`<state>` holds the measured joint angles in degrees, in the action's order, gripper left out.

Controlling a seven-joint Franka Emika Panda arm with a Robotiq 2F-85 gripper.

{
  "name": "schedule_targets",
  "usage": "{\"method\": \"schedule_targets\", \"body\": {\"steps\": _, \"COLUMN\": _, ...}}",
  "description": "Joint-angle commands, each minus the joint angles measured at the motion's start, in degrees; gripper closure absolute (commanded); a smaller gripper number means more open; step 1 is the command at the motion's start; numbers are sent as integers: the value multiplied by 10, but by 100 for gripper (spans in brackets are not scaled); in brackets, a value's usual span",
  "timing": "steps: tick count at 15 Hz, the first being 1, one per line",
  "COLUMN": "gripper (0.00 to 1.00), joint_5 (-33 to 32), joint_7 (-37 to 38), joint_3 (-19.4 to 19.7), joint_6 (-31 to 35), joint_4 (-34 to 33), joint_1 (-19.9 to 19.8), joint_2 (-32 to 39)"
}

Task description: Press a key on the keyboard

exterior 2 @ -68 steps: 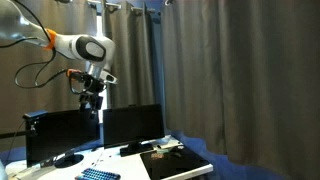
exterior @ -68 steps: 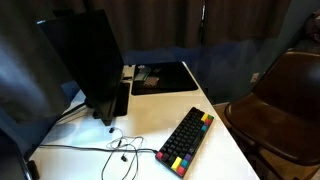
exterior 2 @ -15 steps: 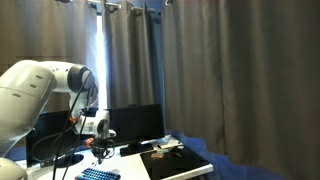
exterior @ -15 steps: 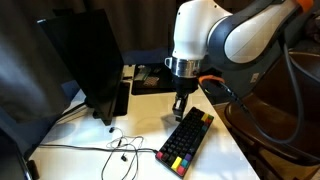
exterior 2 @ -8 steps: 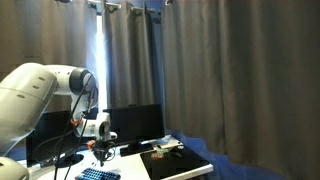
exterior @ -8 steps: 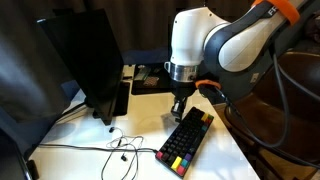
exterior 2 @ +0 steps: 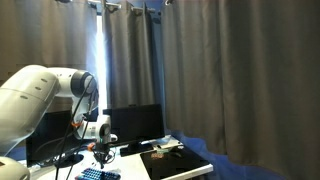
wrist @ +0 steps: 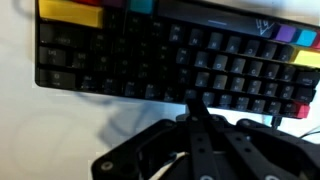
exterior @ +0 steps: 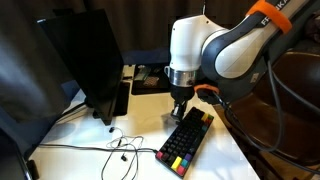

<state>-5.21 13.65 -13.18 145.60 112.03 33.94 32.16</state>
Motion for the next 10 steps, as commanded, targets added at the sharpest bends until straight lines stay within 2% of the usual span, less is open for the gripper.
{"method": "schedule_targets", "body": {"steps": 1, "gripper": 100, "joint_5": -15, "joint_7": 21, "joint_3": 11, "joint_6": 1, "joint_4": -17, "joint_1": 16, "joint_2": 17}}
{"method": "schedule_targets", "body": {"steps": 10, "gripper": 100, "joint_5": -20, "joint_7": 26, "joint_3": 25, "joint_6": 2, "joint_4": -32, "joint_1": 28, "joint_2": 37}}
